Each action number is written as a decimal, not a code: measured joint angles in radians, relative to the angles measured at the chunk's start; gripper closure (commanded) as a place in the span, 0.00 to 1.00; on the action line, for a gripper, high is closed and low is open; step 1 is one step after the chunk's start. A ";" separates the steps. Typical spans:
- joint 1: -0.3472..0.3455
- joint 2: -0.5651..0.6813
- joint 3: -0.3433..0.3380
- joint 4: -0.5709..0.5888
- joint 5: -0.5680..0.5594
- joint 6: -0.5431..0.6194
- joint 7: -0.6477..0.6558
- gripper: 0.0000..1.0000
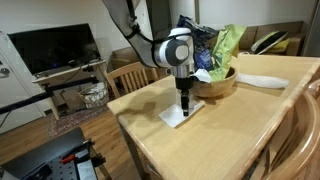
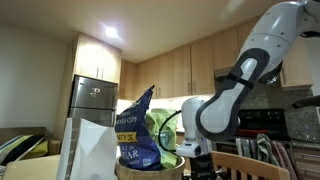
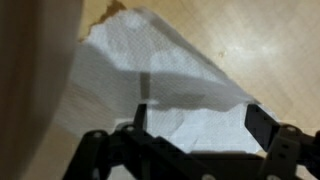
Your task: Put the paper in the bowl
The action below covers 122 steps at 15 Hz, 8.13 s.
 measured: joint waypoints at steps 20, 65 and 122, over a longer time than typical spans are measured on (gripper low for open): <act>0.005 0.021 -0.005 -0.027 -0.003 0.081 -0.116 0.54; -0.026 -0.278 0.109 -0.338 0.154 0.515 -0.143 0.97; 0.183 -0.197 -0.168 -0.286 -0.074 0.948 0.164 0.64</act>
